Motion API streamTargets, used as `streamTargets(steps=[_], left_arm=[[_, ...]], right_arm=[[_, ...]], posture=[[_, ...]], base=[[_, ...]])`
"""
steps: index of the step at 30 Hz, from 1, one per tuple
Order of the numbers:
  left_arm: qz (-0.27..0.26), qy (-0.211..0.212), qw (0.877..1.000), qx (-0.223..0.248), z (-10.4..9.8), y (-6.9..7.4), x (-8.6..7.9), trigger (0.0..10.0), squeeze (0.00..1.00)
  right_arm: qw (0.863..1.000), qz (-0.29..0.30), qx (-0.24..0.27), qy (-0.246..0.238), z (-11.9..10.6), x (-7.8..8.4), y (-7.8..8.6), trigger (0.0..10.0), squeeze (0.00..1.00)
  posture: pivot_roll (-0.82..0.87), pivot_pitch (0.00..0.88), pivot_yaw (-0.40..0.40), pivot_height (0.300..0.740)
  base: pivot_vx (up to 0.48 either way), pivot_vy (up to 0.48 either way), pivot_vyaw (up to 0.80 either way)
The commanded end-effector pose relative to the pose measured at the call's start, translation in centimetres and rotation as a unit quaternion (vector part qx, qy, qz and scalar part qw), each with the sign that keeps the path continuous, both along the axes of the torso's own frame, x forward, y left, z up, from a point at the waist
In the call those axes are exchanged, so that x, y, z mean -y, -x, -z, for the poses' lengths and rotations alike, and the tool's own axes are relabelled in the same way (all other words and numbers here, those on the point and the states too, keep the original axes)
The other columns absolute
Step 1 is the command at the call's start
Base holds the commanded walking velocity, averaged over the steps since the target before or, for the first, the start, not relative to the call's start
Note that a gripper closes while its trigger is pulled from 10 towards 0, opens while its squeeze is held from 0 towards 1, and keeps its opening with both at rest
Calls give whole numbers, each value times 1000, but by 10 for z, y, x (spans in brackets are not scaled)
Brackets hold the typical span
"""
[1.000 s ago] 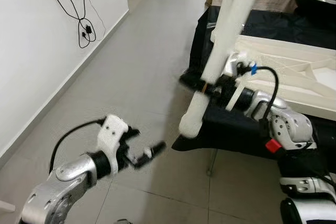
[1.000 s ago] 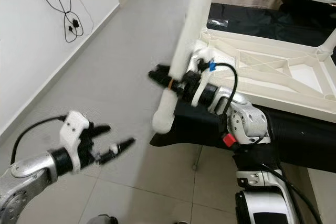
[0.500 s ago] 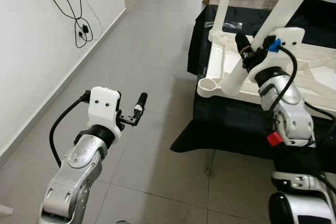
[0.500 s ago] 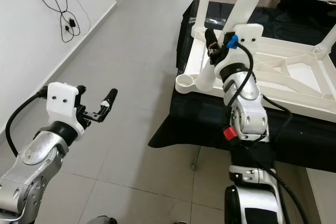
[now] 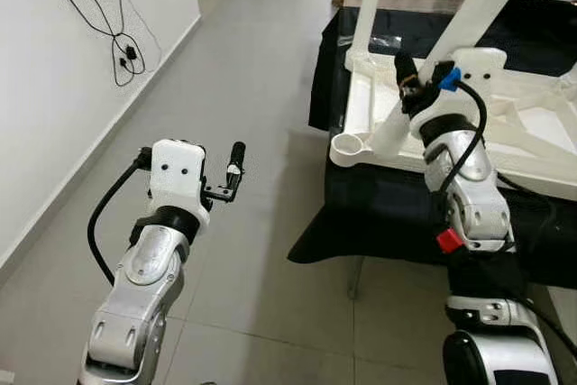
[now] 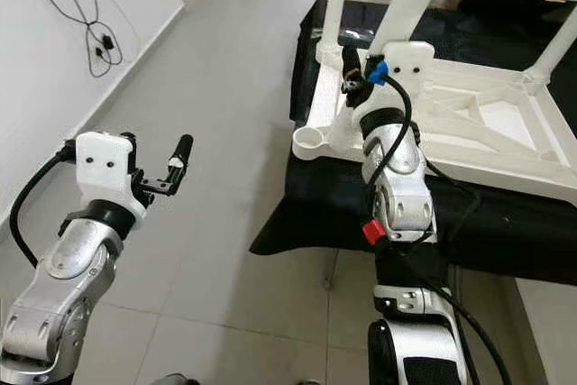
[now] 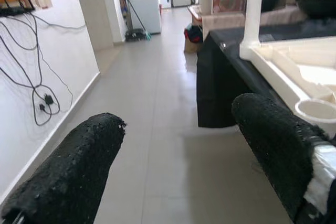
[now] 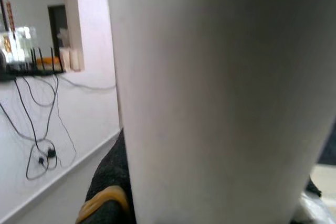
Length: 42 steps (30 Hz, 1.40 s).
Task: Building children table
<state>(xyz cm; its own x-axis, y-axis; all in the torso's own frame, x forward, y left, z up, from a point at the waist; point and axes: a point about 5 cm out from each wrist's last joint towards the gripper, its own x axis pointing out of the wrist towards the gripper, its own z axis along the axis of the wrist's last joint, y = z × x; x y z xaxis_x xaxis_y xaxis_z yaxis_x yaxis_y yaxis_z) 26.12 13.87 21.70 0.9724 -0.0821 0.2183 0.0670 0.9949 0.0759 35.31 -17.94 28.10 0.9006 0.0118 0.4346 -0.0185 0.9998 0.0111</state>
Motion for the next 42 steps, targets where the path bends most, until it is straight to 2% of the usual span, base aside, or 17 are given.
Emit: streamTargets(steps=[1, 5, 23, 40, 42], left_arm=[[2, -3, 1000, -6, 4, 0, 3, 10000, 0], [5, -5, 1000, -4, 5, 0, 5, 10000, 0], [6, -3, 1000, -3, 4, -1, 5, 10000, 0], [2, 0, 1000, -12, 7, -2, 5, 10000, 0], [8, 4, 1000, -14, 8, -1, 7, 10000, 0]], right_arm=[[1000, 0, 23, -9, -9, 0, 0, 10000, 0], [999, -1, 32, -13, -15, -2, -2, 10000, 0], [999, -11, 33, -18, -14, -7, -2, 10000, 0], [999, -18, 41, -13, -19, -7, -3, 10000, 0], [999, -41, 35, -5, -22, -6, -9, 10000, 0]], posture=[[111, 105, -48, 740], [113, 105, -50, 740], [112, 109, -52, 740], [114, 102, -51, 740], [114, 101, -49, 740]], base=[[289, 0, 0], [295, 0, 0], [311, 0, 0], [0, 0, 0], [0, 0, 0]])
